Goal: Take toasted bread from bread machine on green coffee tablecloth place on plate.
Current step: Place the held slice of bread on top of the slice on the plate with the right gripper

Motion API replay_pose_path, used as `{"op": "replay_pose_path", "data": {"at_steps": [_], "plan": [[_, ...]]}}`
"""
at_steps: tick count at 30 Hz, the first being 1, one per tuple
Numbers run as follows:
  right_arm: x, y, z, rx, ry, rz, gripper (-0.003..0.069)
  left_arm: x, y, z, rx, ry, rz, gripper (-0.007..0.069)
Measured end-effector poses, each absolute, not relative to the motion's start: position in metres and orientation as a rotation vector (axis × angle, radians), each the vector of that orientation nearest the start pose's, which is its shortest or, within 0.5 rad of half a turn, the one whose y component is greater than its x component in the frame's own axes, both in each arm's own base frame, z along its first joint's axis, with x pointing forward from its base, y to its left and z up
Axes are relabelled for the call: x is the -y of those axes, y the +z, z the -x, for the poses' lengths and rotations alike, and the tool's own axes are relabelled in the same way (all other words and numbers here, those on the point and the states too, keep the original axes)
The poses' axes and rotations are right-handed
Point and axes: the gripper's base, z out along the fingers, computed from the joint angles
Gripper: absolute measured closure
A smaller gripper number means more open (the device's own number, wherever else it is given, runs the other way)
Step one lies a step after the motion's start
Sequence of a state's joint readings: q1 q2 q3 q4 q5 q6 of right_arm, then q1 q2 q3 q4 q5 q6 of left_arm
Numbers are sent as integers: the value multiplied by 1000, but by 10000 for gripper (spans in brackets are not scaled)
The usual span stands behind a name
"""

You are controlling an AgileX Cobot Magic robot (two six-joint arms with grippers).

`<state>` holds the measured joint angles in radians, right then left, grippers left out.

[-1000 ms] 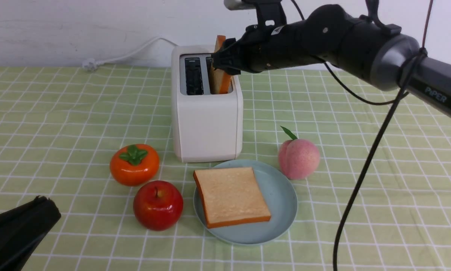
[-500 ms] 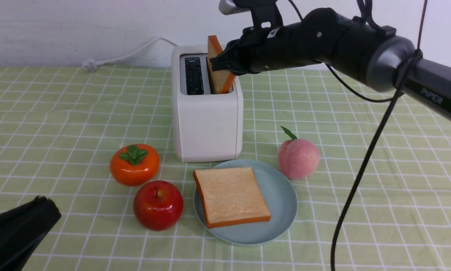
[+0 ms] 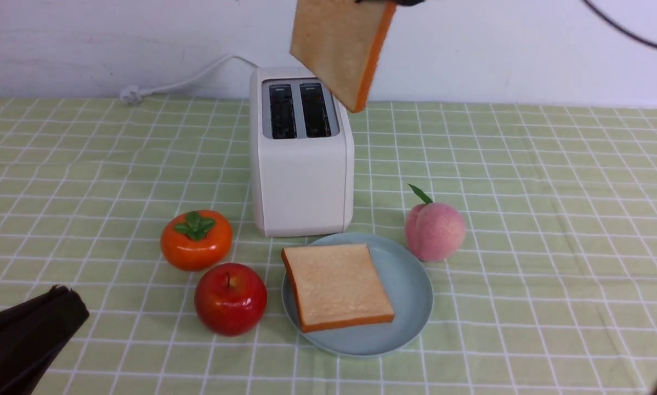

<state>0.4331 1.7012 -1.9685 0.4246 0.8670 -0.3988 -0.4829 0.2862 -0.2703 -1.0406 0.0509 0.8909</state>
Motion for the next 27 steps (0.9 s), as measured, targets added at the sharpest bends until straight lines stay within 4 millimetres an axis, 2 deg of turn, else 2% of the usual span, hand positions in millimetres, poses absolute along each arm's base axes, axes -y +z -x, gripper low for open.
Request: {"op": "replay_pose_path", "data": {"at_steps": [2, 5, 9, 11, 12, 14, 15, 16, 17, 18, 19, 22, 24, 27], "plan": [[-169, 472, -316, -1985, 509, 771, 572, 40, 283, -68, -1523, -536, -293, 632], [-142, 466, -299, -2112, 477, 752, 572, 40, 283, -68, -1523, -536, -293, 632], [-101, 434, -287, -2273, 464, 612, 572, 40, 283, -68, -1523, -536, -293, 631], [-91, 410, -287, -2334, 566, 503, 573, 40, 283, -68, -1523, -536, -293, 629], [-91, 408, -287, -2341, 582, 499, 573, 40, 283, -68, -1523, -536, -293, 629], [-101, 375, -296, -2381, 795, 485, 573, 40, 283, -68, -1523, -536, -293, 627], [-102, 372, -297, -2386, 812, 487, 573, 40, 283, -68, -1523, -536, -293, 627], [-115, 357, -305, -2378, 938, 508, 573, 40, 283, -68, -1523, -536, -293, 627], [-123, 346, -312, -2378, 994, 518, 573, 40, 283, -68, -1523, -536, -293, 627], [-125, 345, -314, -2369, 1002, 532, 573, 40, 283, -68, -1523, -536, -293, 626], [-138, 330, -324, -2347, 1072, 540, 573, 40, 283, -68, -1523, -536, -293, 627], [-160, 300, -345, -2314, 1138, 527, 573, 40, 283, -68, -1523, -536, -293, 623], [-167, 281, -357, -2317, 1120, 493, 573, 40, 283, -68, -1523, -536, -293, 621], [-168, 271, -364, -2328, 1109, 446, 571, 40, 283, -68, -1523, -536, -293, 620]]}}
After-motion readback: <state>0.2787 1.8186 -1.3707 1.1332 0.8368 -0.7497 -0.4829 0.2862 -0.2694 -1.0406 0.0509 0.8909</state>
